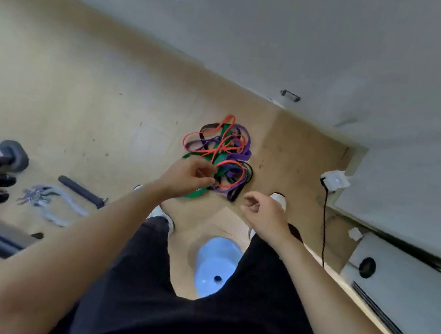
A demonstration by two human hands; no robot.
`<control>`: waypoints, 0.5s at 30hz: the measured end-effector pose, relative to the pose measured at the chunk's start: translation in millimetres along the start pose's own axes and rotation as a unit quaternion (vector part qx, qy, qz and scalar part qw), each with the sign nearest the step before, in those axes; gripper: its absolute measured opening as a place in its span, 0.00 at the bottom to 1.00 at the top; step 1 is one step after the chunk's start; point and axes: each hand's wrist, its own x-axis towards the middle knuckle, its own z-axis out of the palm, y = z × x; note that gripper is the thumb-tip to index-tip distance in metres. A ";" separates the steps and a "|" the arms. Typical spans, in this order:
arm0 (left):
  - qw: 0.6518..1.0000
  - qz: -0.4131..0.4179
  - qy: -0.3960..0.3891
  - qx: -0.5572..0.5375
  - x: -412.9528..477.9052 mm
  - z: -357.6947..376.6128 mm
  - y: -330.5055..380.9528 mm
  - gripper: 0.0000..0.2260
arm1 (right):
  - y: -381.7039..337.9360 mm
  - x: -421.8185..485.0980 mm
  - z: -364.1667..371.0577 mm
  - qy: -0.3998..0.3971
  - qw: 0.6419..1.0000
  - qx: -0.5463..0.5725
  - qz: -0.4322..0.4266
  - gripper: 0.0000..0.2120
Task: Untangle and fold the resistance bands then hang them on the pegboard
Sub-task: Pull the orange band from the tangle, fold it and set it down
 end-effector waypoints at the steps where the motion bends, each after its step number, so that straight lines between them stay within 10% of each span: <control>1: 1.000 -0.004 0.001 0.001 7.0 11.7 -13.3 0.12 | 8.7 12.7 12.0 -0.016 1.000 -0.017 -0.004 0.12; 15: 0.989 0.036 0.050 0.138 265.7 201.3 -328.3 0.22 | 215.6 362.7 200.8 0.030 0.962 -0.264 -0.069 0.29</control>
